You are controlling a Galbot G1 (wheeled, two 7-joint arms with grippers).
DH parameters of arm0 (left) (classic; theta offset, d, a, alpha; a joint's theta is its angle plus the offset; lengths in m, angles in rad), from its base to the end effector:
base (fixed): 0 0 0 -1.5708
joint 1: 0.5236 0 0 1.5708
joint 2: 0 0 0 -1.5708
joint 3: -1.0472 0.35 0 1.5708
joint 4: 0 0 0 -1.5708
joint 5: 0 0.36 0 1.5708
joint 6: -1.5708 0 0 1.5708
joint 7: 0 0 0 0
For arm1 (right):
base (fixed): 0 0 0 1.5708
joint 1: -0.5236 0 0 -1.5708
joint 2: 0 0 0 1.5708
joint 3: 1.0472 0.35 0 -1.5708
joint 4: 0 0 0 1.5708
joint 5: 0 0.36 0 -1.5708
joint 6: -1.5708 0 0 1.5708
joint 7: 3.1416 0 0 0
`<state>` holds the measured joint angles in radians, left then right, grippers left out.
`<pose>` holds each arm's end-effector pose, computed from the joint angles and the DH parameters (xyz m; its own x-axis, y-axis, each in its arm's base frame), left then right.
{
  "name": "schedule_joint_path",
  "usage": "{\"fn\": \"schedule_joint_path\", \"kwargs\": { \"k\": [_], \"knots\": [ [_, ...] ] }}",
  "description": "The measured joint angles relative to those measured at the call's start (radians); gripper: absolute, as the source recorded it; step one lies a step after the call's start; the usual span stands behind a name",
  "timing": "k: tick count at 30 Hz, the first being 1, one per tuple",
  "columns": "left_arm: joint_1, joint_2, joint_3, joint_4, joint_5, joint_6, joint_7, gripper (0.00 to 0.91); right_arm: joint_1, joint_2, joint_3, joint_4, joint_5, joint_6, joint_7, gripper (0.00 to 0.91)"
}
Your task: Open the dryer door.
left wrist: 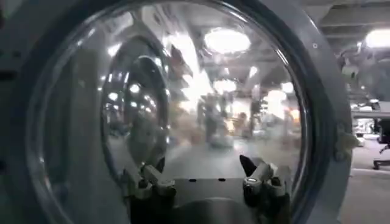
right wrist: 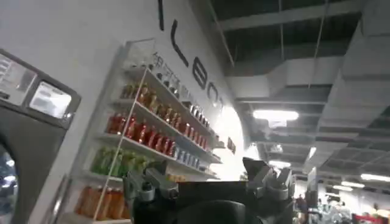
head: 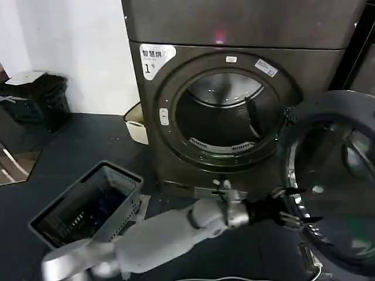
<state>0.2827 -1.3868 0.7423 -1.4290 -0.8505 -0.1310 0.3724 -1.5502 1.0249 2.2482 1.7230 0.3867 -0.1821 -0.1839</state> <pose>0.3931 -0.2609 -0.2553 -0.0793 0.9882 -0.1308 0.9967 0.0761 -0.0294 -0.0815 -0.4539 -0.0350 -0.3449 0.8235 -0.4504 0.9372 0.2758 -0.2134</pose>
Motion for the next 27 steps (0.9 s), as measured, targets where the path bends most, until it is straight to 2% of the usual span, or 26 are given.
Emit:
{"fn": "schedule_joint_path", "kwargs": {
  "k": [7, 15, 27],
  "knots": [
    [-0.027, -0.129, -0.001, 0.122, 0.036, -0.028, -0.037, 0.907, -0.014, 0.010, 0.018, 0.002, 0.002, 0.007, -0.004, 0.907],
    [-0.041, -0.215, -0.014, 0.203, 0.061, -0.071, -0.082, 0.907, -0.014, 0.013, 0.016, 0.010, 0.004, 0.009, -0.004, 0.907],
    [-0.068, -0.222, -0.033, 0.299, 0.088, -0.106, -0.121, 0.907, 0.007, 0.010, -0.011, 0.010, 0.001, 0.011, -0.003, 0.907]
  ]
}}
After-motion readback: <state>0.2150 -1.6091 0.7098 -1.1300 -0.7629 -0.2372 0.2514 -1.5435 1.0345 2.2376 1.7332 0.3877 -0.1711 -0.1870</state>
